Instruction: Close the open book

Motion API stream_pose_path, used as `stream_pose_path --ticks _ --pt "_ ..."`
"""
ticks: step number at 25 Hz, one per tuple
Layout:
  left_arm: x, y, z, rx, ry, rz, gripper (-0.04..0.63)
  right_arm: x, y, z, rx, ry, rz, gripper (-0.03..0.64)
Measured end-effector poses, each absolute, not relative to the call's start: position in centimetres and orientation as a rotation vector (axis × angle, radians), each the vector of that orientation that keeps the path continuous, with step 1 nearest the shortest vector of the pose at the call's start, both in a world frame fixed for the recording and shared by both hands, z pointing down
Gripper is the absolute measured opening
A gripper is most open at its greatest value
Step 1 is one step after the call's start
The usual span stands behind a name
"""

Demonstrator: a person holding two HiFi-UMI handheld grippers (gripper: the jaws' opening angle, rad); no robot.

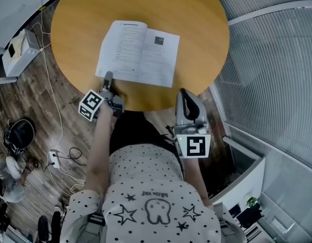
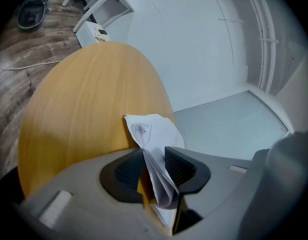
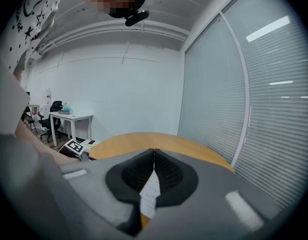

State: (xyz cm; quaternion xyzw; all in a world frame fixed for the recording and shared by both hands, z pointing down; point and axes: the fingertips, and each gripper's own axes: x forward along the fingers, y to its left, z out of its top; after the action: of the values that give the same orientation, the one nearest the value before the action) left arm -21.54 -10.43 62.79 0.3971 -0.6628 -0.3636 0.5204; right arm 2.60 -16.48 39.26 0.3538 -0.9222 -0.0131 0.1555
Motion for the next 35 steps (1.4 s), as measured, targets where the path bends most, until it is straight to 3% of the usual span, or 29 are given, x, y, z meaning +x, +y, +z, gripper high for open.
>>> stream_pose_path --ticks 14,35 --pt "-22.0 -11.0 58.2 1.246 -1.857 -0.540 0.038 2.9 -15.8 38.6 1.053 -2.627 -0.053 0.005" --pt "-17.3 -13.5 52.1 1.688 -1.916 -0.204 0.029 4.5 -13.7 36.4 1.196 -2.650 -0.059 0.005"
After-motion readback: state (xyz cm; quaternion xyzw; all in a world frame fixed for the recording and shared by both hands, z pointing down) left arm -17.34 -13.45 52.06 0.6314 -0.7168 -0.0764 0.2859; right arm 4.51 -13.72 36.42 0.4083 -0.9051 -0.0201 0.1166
